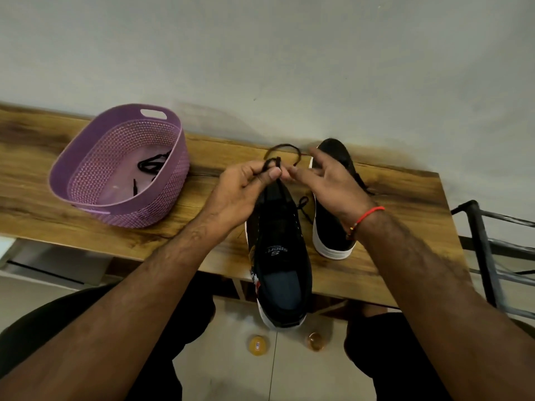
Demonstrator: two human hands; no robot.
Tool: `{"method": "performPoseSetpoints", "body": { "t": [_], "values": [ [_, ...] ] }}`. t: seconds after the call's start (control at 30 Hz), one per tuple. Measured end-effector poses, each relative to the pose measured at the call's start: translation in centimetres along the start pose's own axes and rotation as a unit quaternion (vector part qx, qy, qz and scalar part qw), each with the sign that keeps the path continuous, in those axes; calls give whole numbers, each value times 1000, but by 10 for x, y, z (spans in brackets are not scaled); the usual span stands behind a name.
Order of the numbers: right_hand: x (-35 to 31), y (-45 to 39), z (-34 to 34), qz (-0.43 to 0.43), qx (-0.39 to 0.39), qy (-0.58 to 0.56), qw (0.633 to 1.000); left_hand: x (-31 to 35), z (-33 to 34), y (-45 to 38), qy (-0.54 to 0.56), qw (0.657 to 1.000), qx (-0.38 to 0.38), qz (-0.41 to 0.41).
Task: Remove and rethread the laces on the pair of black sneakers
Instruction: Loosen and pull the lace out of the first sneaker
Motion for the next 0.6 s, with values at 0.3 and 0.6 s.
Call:
{"method": "performPoseSetpoints", "body": {
  "t": [0.3, 0.6],
  "values": [
    [4, 3, 13, -72, -78, 225, 969, 35, 0, 3, 212, 976, 40, 12],
    [10, 1, 25, -163, -18, 266, 950, 34, 3, 6, 214, 976, -5, 32]
  ]
}}
Point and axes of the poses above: each hand's wrist, its own y-axis away from the middle knuckle, its own z-axis out of the palm, x = y × z, the point moved 1 cm from there along -y, towards the middle knuckle, and after that the axes turned 7 degrees about z, right-handed, at the moved point
